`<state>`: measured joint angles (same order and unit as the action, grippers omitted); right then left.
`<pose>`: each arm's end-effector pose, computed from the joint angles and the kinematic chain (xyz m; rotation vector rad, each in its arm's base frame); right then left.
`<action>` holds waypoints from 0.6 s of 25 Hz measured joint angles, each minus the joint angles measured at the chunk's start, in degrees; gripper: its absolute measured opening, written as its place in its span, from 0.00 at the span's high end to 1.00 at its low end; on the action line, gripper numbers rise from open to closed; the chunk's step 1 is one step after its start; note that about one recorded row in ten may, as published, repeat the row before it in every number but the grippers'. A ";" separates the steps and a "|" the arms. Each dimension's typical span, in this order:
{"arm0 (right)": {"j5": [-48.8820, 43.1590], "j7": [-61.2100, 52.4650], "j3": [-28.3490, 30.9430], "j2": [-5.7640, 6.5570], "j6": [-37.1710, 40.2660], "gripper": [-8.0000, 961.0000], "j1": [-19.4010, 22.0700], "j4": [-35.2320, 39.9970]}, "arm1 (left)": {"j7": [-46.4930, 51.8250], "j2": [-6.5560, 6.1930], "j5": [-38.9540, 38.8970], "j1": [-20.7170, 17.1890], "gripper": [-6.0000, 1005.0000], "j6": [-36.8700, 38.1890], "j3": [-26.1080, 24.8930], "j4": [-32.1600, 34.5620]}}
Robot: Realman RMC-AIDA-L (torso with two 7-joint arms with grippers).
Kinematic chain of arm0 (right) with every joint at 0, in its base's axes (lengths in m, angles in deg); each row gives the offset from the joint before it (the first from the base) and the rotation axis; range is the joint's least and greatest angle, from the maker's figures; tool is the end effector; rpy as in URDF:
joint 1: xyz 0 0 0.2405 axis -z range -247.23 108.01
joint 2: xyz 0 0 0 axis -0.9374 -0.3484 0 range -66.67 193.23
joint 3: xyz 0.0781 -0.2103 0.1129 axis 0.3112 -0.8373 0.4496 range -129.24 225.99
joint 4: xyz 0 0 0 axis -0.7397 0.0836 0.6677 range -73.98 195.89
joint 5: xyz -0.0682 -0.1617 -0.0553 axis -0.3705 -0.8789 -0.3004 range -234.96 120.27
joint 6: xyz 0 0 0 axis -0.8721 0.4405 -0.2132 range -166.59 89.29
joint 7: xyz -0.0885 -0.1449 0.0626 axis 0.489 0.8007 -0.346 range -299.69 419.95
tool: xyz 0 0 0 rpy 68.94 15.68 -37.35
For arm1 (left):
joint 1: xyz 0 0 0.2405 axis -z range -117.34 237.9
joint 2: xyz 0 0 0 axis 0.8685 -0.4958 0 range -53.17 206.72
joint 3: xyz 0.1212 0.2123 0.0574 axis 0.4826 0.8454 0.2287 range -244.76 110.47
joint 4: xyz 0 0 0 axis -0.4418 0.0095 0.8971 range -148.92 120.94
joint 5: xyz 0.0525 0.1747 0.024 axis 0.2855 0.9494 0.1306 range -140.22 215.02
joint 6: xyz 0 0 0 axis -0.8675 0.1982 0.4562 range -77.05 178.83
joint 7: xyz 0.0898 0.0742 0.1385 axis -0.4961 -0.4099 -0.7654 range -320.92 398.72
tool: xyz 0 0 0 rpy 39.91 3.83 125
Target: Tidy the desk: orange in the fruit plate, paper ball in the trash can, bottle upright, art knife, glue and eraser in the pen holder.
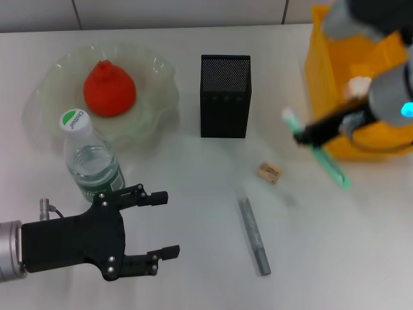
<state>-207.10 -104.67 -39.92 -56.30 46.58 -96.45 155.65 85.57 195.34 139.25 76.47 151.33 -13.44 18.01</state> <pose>0.1690 0.3250 -0.0256 -2.4240 0.9903 -0.2787 -0.2454 0.2199 -0.0478 -2.8058 -0.0999 -0.8962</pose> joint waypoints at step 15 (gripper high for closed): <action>41.16 44.95 5.95 -0.03 -36.73 0.81 6.59 -7.11 | 0.00 0.09 0.63 0.06 0.21 -0.29 0.00 -0.94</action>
<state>-165.94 -59.72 -33.96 -56.33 9.85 -89.86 148.54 85.57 195.43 139.88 76.53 151.04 -13.44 17.06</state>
